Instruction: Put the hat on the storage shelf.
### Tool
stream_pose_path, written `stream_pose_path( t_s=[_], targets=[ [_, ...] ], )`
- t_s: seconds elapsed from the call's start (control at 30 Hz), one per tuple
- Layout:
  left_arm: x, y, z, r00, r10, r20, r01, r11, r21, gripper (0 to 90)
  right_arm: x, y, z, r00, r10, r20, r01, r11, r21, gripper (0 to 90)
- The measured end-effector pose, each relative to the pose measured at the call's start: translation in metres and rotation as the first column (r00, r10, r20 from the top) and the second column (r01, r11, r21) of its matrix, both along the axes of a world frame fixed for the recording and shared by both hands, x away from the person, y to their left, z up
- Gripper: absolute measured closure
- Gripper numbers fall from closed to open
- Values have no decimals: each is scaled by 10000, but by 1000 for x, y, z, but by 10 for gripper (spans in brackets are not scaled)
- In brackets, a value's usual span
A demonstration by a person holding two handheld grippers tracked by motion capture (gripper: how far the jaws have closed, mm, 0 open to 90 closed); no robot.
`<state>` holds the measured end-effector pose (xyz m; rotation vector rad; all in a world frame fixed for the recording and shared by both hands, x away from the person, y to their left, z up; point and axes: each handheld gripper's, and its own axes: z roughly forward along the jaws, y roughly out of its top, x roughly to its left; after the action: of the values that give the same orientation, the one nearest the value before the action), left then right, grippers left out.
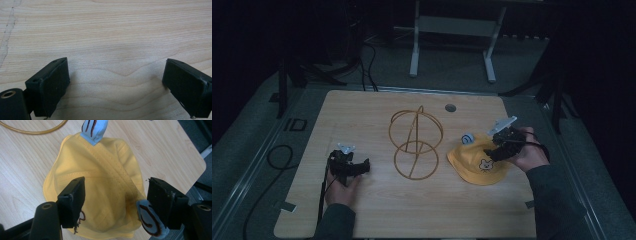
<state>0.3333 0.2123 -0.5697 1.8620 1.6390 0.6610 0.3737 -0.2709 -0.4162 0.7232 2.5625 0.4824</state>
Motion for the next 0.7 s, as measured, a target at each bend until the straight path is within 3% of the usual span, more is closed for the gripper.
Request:
stream_pose_path(
  t_s=[0.7],
  targets=[
    [0, 0, 0, 10000, 3, 3, -3, 10000, 2, 72, 25, 11, -5, 9941, 102, -1075, -159, 9985, -523, 313]
  ],
)
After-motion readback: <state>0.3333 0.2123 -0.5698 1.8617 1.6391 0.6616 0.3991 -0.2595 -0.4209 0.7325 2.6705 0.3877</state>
